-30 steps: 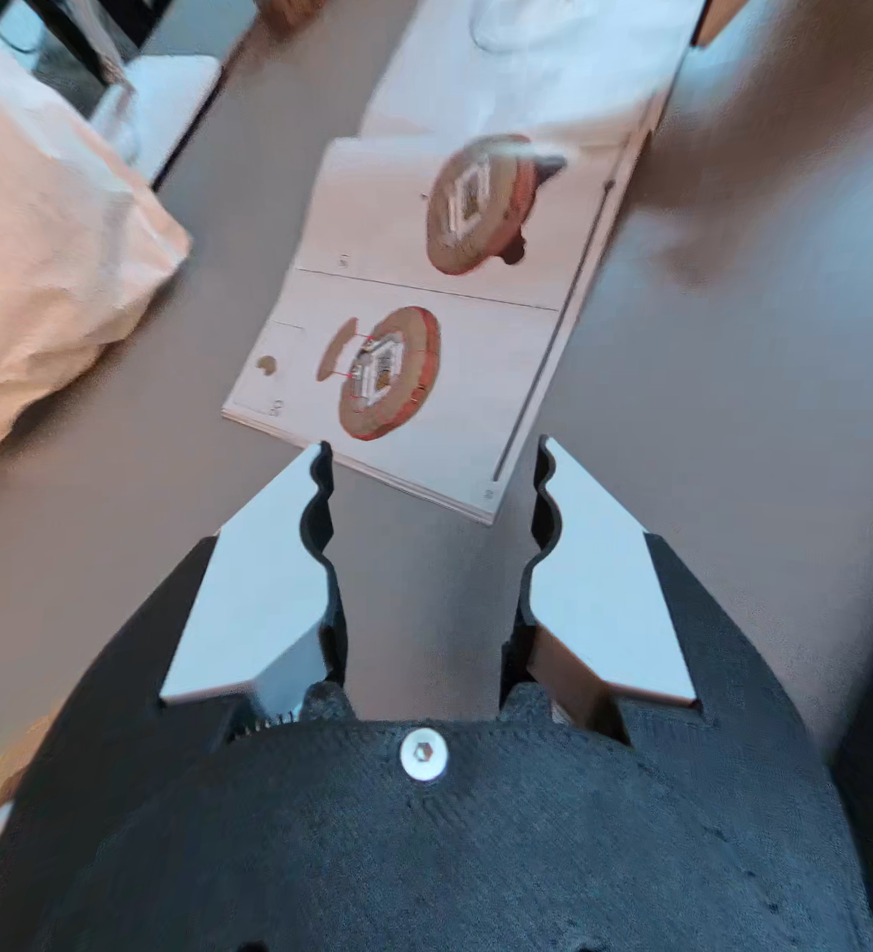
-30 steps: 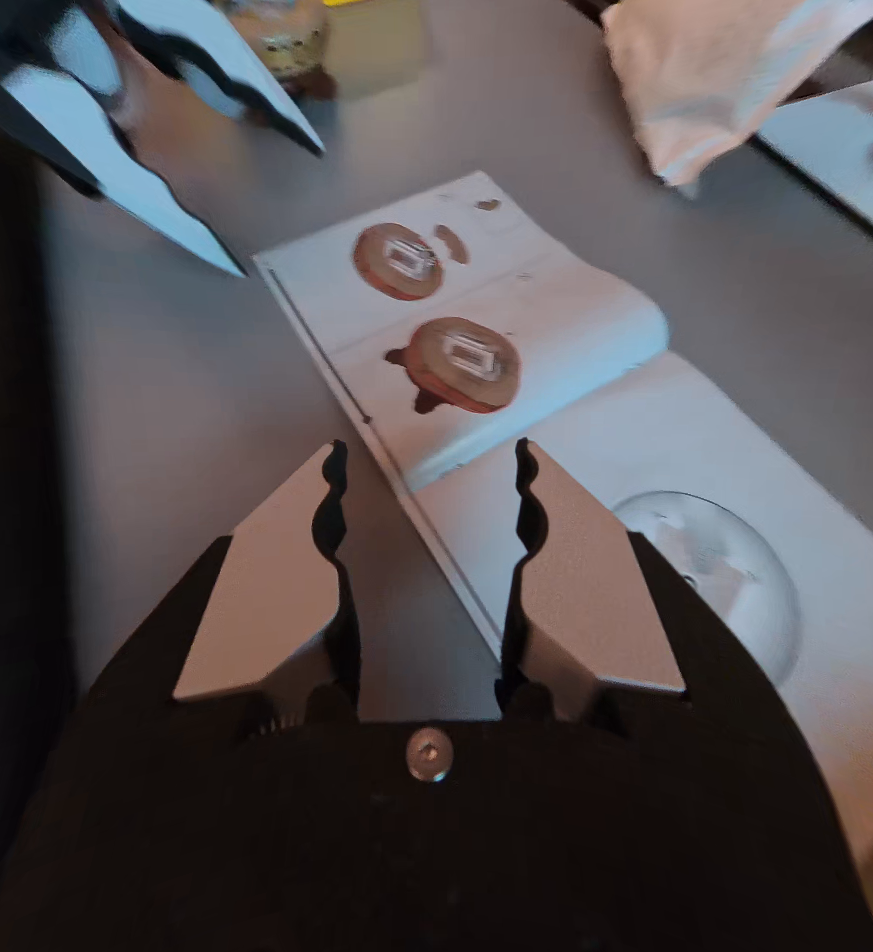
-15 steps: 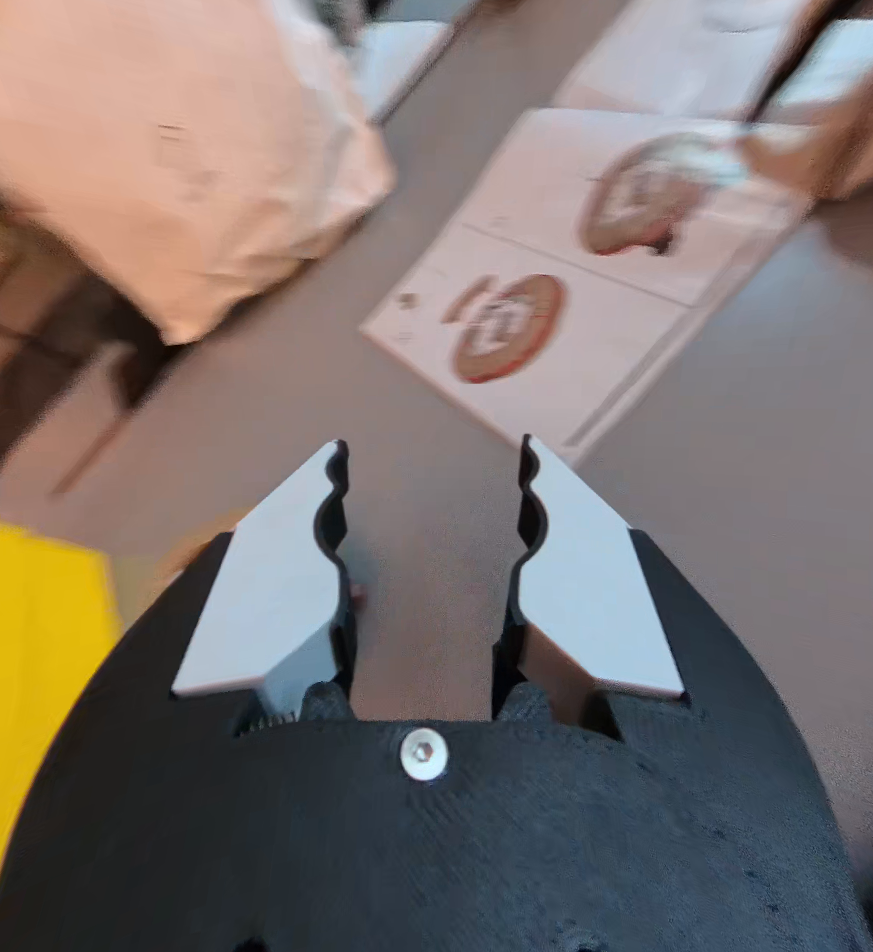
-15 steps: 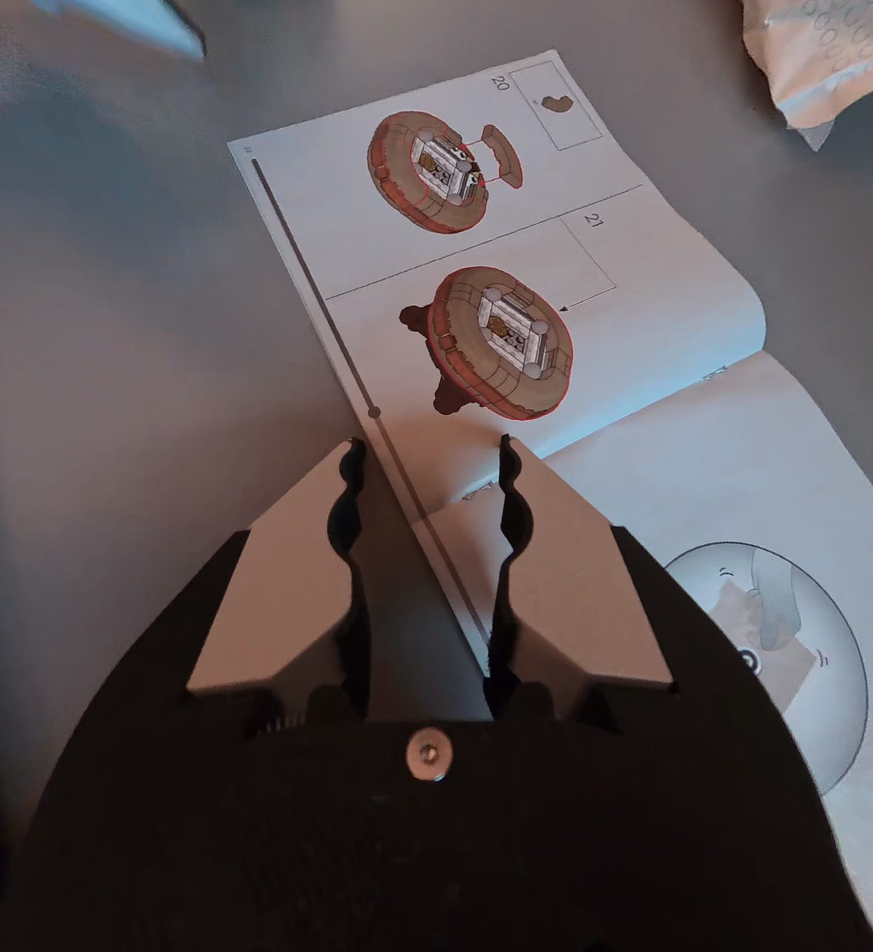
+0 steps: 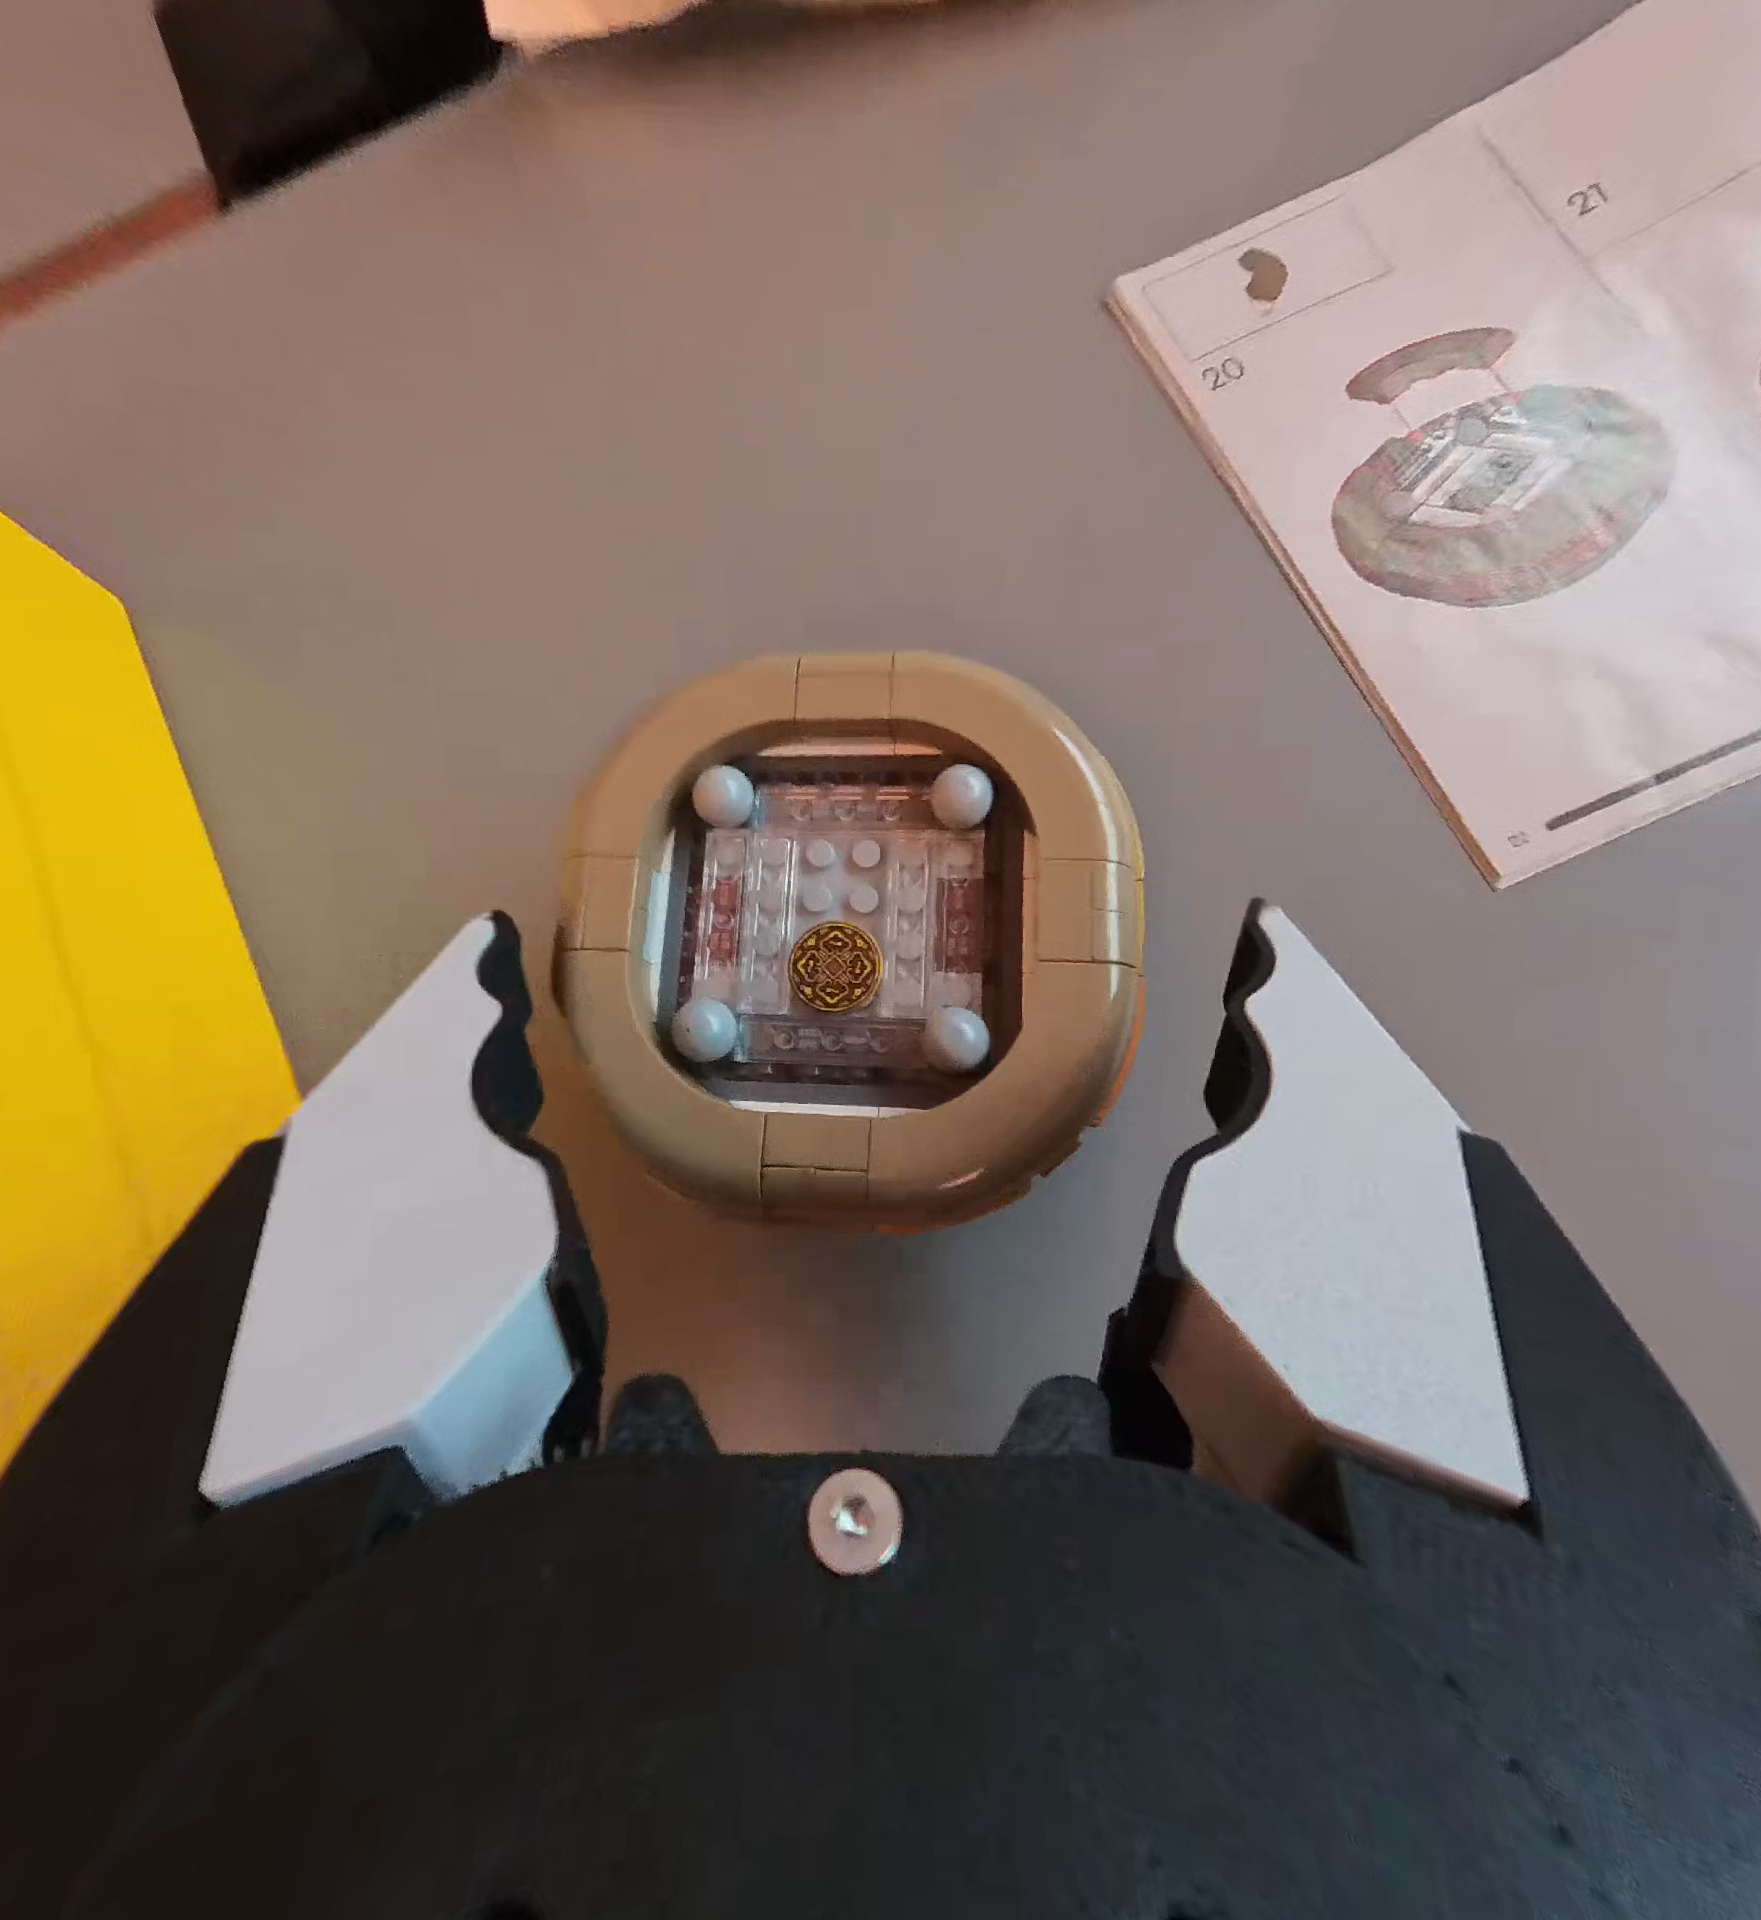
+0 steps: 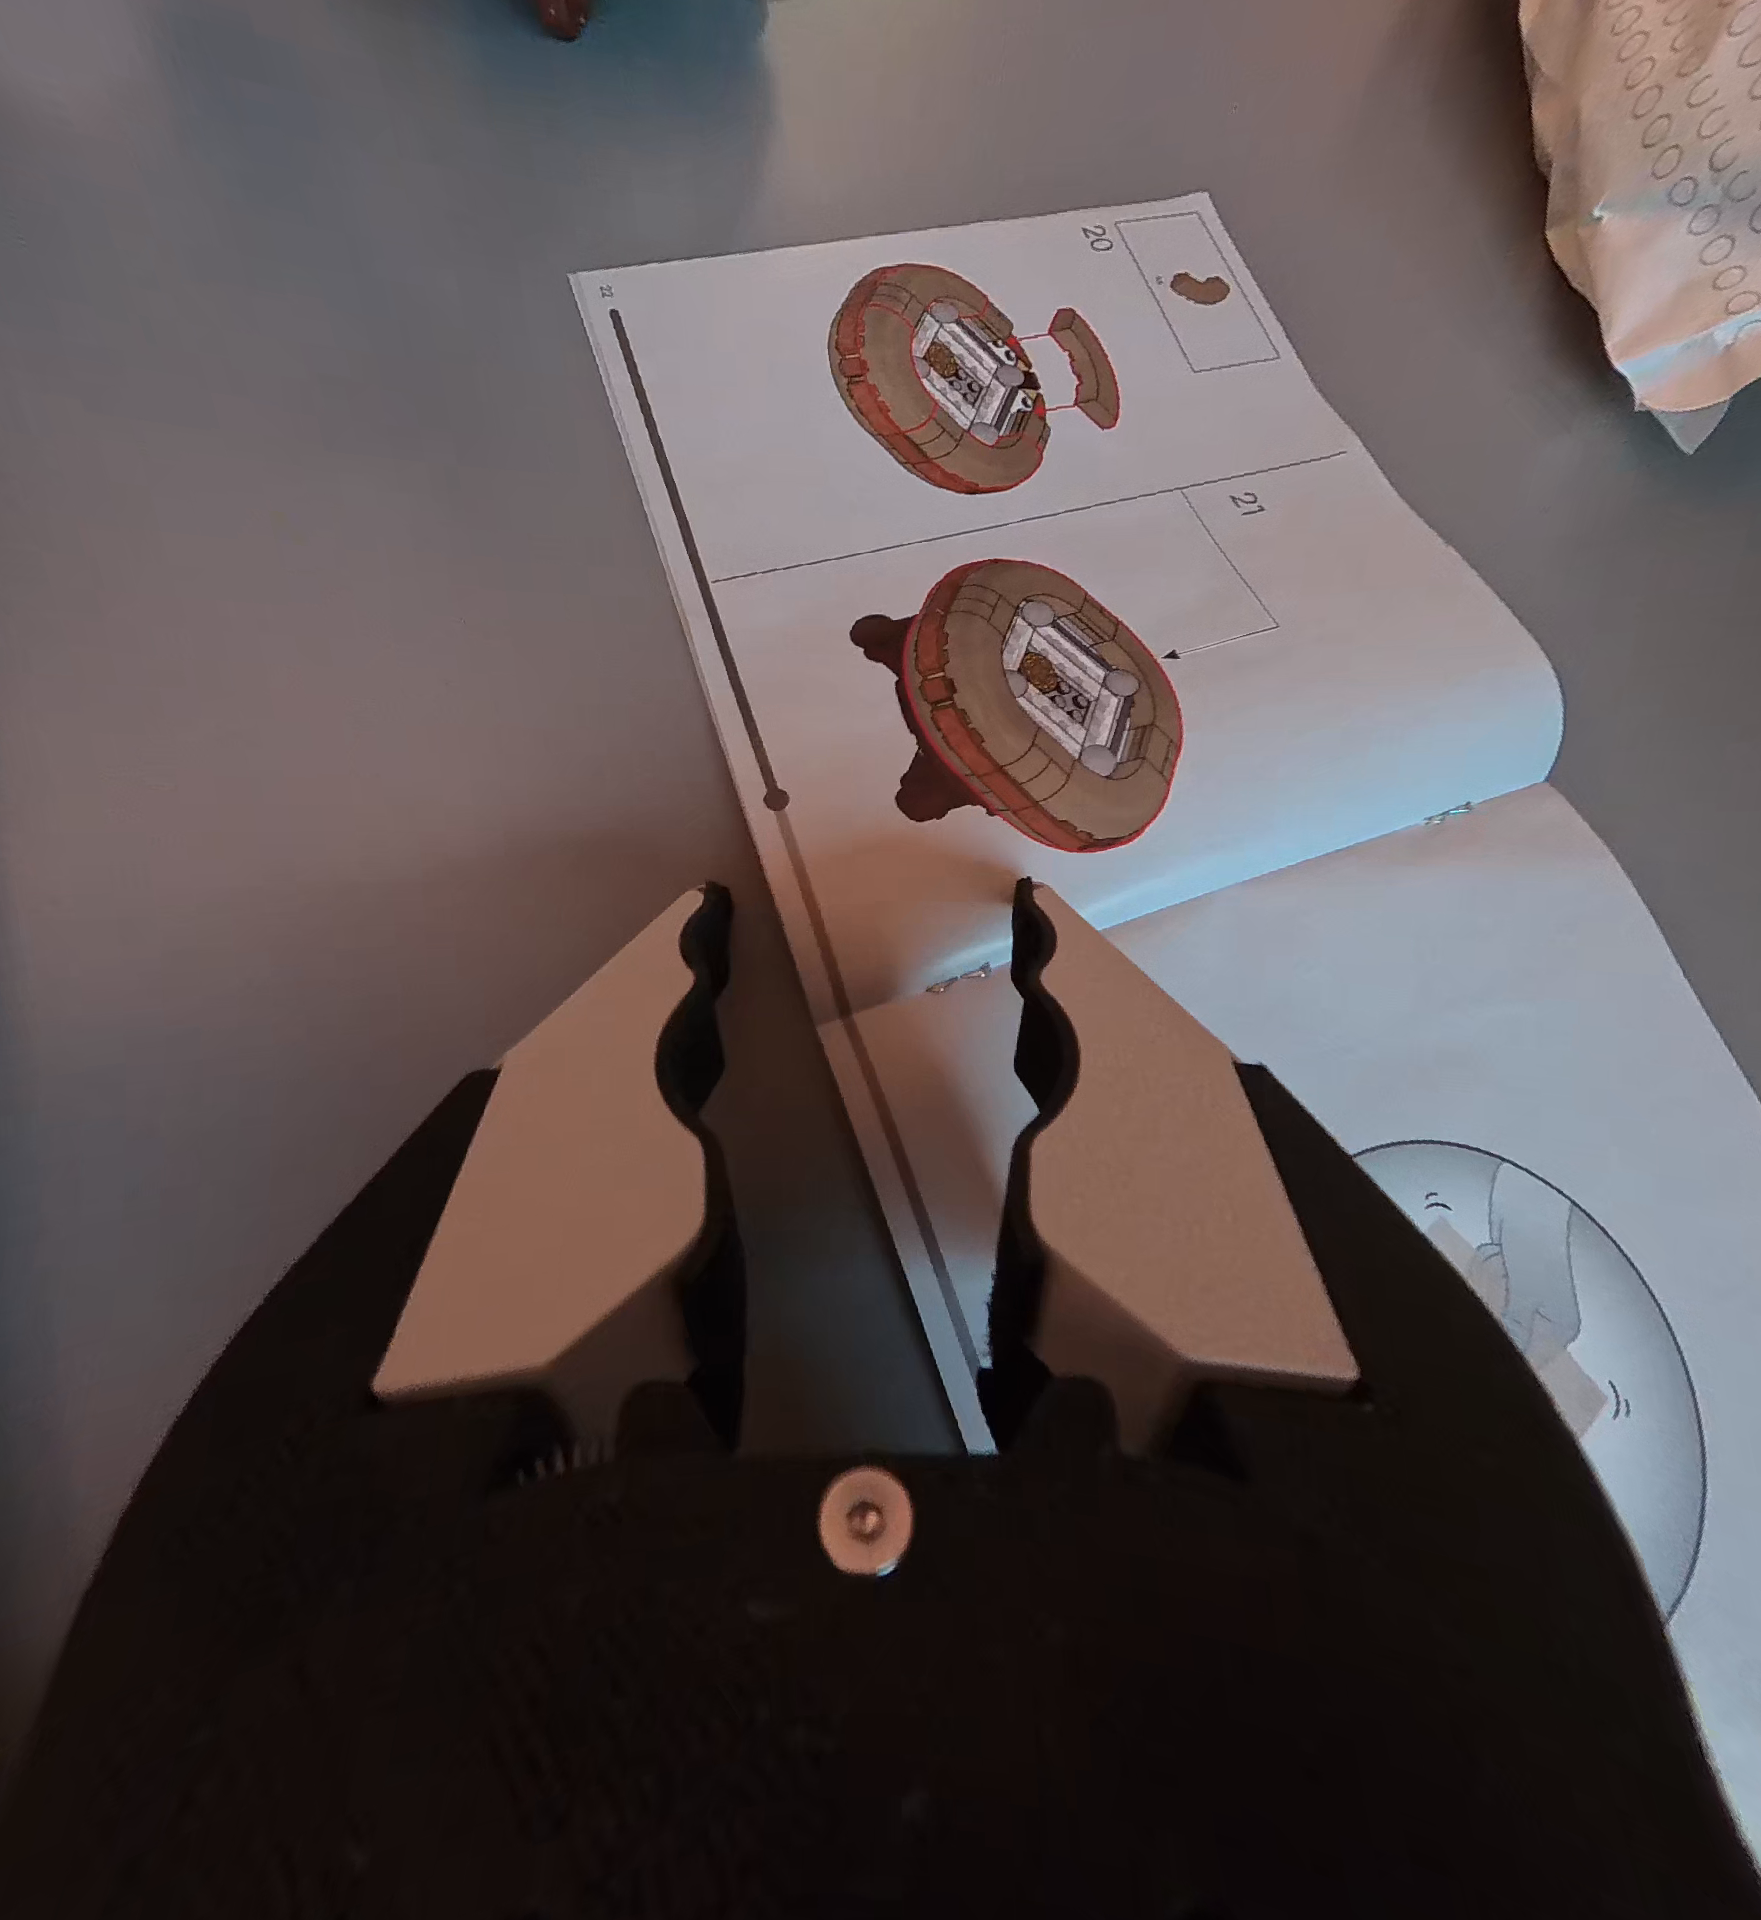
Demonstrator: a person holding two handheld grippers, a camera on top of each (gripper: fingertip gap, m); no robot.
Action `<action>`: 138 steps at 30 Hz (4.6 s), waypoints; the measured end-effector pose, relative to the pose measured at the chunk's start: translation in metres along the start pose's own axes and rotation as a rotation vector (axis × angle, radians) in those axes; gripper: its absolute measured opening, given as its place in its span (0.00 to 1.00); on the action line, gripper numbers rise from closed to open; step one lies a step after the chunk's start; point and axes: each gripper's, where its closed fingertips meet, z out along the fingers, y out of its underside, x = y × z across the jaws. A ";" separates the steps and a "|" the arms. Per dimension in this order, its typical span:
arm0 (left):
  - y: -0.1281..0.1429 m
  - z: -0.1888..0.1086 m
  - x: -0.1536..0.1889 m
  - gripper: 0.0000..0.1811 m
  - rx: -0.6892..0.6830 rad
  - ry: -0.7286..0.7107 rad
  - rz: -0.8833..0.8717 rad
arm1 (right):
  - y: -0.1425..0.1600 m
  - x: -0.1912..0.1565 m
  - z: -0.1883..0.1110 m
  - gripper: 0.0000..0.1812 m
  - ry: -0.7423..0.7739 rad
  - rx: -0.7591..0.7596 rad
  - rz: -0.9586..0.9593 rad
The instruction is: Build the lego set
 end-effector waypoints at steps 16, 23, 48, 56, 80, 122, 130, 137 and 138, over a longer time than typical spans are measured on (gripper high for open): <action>-0.030 0.049 -0.033 0.64 -0.050 -0.102 -0.054 | -0.001 -0.001 0.000 0.30 0.004 0.009 -0.012; -0.055 0.077 -0.052 0.64 -0.017 -0.154 -0.091 | 0.000 -0.002 0.001 0.30 -0.006 0.018 0.005; -0.093 0.014 0.162 0.48 0.381 0.399 0.177 | -0.019 0.117 -0.027 0.29 0.239 -0.010 -0.264; -0.089 0.046 0.150 0.37 0.289 0.371 0.219 | 0.008 0.162 -0.095 0.18 0.747 0.226 -0.309; -0.138 -0.035 0.058 0.31 0.731 0.036 -0.014 | -0.031 0.098 -0.002 0.16 0.231 -0.028 0.165; -0.167 -0.075 -0.029 0.36 1.025 -0.124 -0.285 | -0.004 0.164 -0.060 0.14 0.531 0.099 -0.025; -0.144 -0.057 -0.070 0.44 0.787 -0.253 -0.286 | -0.002 0.168 -0.060 0.14 0.538 0.101 -0.014; -0.117 0.016 -0.050 0.65 0.482 -0.141 -0.218 | -0.003 0.161 -0.051 0.14 0.519 0.063 -0.078; -0.112 0.023 -0.050 0.65 0.447 -0.148 -0.205 | -0.003 0.160 -0.050 0.14 0.517 0.059 -0.084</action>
